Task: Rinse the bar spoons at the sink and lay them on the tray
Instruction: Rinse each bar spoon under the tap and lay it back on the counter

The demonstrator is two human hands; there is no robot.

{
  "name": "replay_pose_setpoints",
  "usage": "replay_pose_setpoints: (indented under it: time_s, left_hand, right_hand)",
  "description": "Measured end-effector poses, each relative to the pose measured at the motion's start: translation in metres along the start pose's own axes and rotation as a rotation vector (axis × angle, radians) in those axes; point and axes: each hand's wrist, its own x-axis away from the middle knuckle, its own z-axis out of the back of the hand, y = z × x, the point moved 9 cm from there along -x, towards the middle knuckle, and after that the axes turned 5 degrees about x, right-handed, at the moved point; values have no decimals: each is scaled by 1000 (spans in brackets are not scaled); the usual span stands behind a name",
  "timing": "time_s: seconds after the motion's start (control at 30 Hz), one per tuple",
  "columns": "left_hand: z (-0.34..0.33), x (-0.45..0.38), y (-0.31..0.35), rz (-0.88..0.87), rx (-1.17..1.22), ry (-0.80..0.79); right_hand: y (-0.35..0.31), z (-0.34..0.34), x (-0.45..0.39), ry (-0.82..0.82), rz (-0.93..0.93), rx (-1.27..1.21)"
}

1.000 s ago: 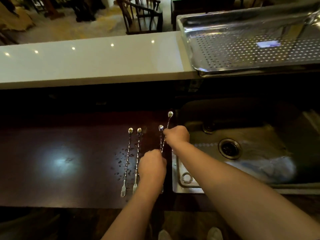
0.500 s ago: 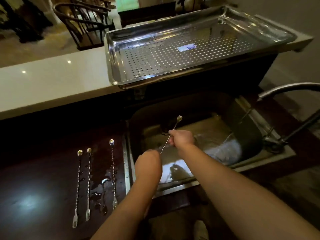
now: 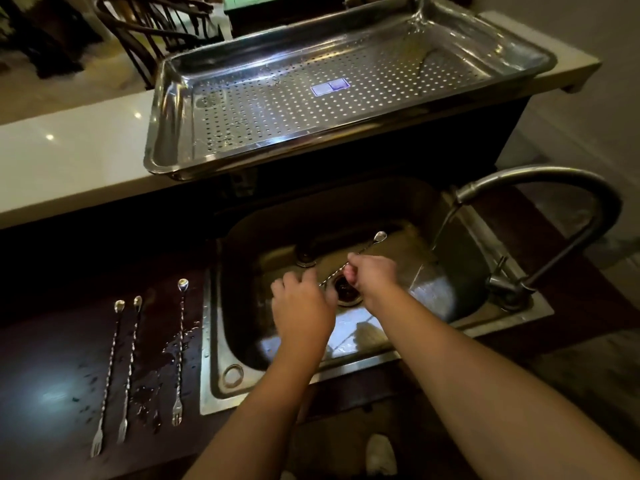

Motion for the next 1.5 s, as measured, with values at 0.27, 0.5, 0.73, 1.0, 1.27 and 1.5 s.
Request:
replay_pose_setpoints:
  time_s: [0.27, 0.5, 0.73, 1.0, 1.27, 1.5]
  left_hand:
    - [-95, 26, 31, 841, 1693, -266]
    - [-123, 9, 38, 935, 1935, -13]
    - [-131, 14, 39, 1064, 1908, 59]
    - [-141, 14, 33, 1010, 1837, 0]
    - [-132, 13, 7, 1020, 1743, 100]
    - [-124, 14, 3, 1049, 1803, 110]
  right_hand:
    - [5, 30, -6, 47, -45, -125]
    - [9, 58, -11, 176, -62, -229]
    - [19, 75, -10, 275, -123, -312]
    - [36, 81, -8, 334, -181, -294]
    - [48, 61, -4, 291, -190, -258]
    - [45, 53, 0, 275, -161, -257]
